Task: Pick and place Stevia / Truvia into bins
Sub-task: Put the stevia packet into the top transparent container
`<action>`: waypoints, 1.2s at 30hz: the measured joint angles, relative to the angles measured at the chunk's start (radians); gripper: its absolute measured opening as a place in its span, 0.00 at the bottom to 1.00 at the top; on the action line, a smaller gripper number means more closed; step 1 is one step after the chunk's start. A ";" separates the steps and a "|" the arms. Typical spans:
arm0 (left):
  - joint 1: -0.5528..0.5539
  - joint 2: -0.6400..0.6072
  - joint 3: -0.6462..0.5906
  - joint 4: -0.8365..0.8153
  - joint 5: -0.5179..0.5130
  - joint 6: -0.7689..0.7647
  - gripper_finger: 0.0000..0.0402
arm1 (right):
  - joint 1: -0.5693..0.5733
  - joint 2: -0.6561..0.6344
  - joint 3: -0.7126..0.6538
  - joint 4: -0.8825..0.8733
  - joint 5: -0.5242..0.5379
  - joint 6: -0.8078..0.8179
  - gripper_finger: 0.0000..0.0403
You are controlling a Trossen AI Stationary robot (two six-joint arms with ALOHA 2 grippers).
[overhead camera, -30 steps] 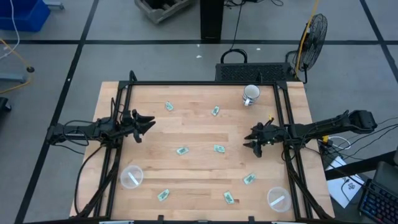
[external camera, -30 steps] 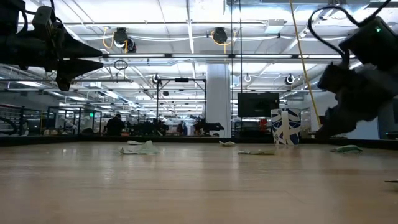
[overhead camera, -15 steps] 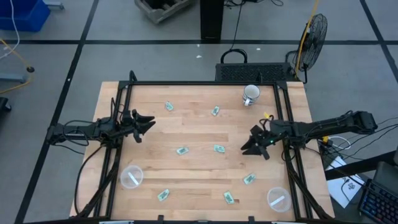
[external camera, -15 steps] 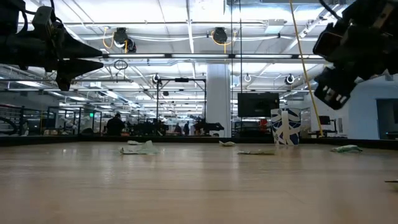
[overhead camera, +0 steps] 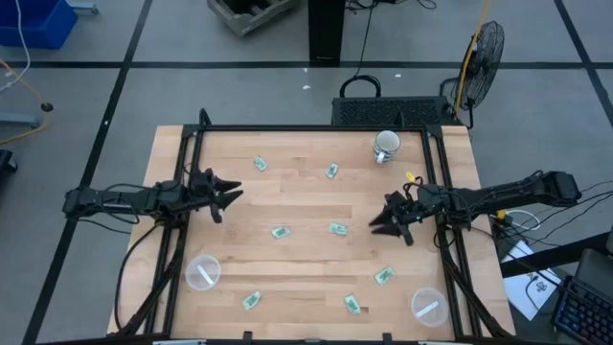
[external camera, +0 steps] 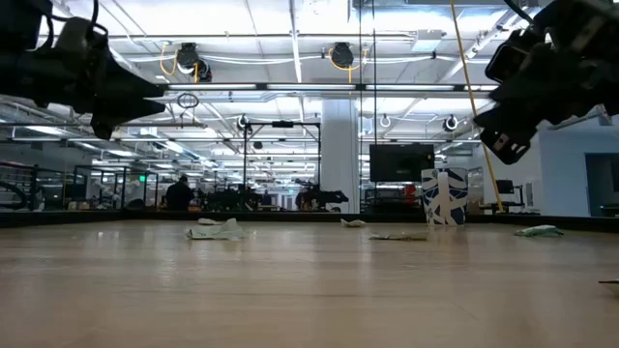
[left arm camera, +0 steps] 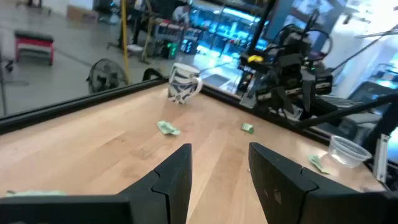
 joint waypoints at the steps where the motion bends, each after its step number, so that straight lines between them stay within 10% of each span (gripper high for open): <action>1: 0.001 0.033 0.021 -0.005 -0.023 -0.006 0.41 | 0.000 0.000 0.000 0.003 0.059 0.005 0.35; 10: 0.100 0.420 0.289 -0.322 -0.291 -0.180 0.41 | 0.000 0.000 0.000 0.044 0.276 0.013 0.38; 25: 0.533 1.011 0.368 -0.024 0.053 -0.184 0.41 | -0.001 0.000 0.000 0.180 0.303 -0.186 0.36; 36: 0.598 1.222 0.368 0.112 0.123 -0.130 0.41 | 0.000 0.001 0.000 0.173 0.303 -0.220 0.36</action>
